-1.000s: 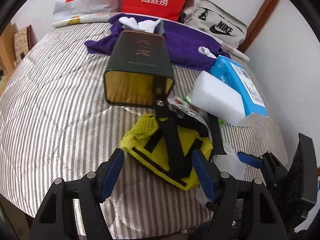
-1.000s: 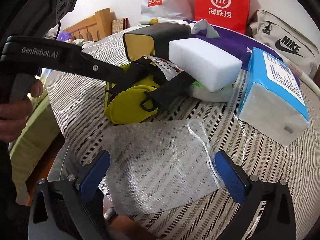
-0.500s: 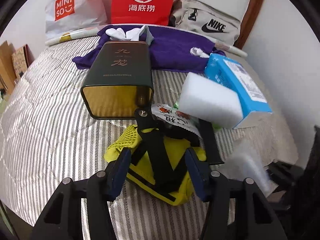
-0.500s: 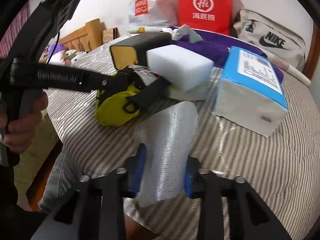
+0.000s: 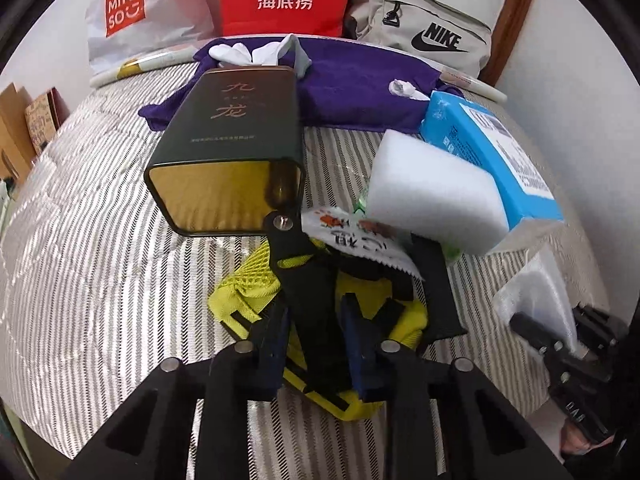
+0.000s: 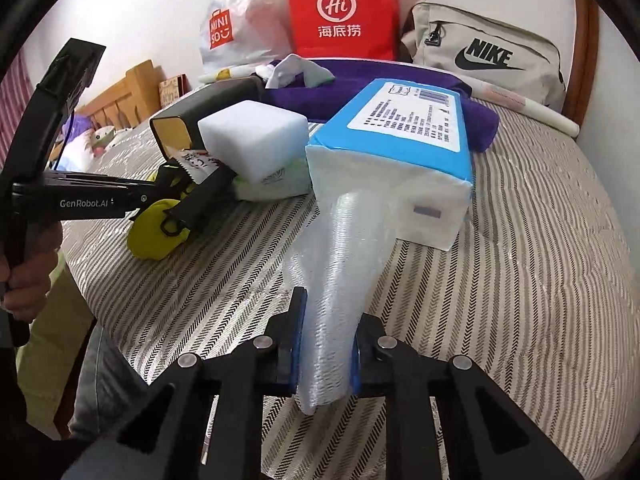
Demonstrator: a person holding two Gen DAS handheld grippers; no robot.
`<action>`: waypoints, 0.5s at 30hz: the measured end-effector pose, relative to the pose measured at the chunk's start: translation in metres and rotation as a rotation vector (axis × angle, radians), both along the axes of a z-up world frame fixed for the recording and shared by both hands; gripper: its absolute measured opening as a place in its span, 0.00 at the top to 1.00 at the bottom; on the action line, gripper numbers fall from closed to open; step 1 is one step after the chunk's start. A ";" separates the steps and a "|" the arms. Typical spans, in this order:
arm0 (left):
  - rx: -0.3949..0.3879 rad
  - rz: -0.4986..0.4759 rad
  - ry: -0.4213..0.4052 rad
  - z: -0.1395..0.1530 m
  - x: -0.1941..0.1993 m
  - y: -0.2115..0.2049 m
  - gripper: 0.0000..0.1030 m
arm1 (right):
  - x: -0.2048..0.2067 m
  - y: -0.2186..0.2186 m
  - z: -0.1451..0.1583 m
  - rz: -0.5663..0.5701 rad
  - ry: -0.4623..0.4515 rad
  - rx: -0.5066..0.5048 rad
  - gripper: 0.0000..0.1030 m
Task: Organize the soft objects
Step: 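Grasp the clear plastic bag with the right gripper while the left grasps the yellow pouch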
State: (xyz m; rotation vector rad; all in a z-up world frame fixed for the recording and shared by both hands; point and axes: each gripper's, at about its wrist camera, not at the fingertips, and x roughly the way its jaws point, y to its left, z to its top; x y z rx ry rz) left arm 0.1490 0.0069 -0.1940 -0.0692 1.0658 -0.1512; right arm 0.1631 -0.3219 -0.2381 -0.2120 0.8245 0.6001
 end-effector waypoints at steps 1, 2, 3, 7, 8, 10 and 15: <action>0.000 0.006 -0.003 -0.001 0.002 0.000 0.75 | 0.000 0.000 -0.001 -0.001 0.001 0.006 0.82; 0.007 0.012 -0.008 -0.001 0.003 -0.001 0.75 | -0.001 0.000 -0.001 -0.004 -0.003 0.009 0.82; 0.015 0.012 -0.014 -0.002 0.003 -0.003 0.75 | -0.002 0.000 -0.001 -0.007 -0.003 0.011 0.83; 0.001 0.015 -0.013 0.001 0.003 -0.001 0.82 | -0.001 -0.003 -0.001 -0.013 0.008 0.027 0.83; -0.020 0.018 -0.008 0.003 0.002 0.002 0.84 | -0.001 -0.003 -0.001 -0.016 0.012 0.027 0.84; -0.067 0.018 -0.003 0.005 -0.001 0.009 0.90 | 0.000 -0.005 0.000 -0.023 0.017 0.026 0.84; -0.122 0.028 -0.005 0.009 -0.010 0.021 0.90 | 0.001 -0.006 0.001 -0.042 0.023 0.020 0.84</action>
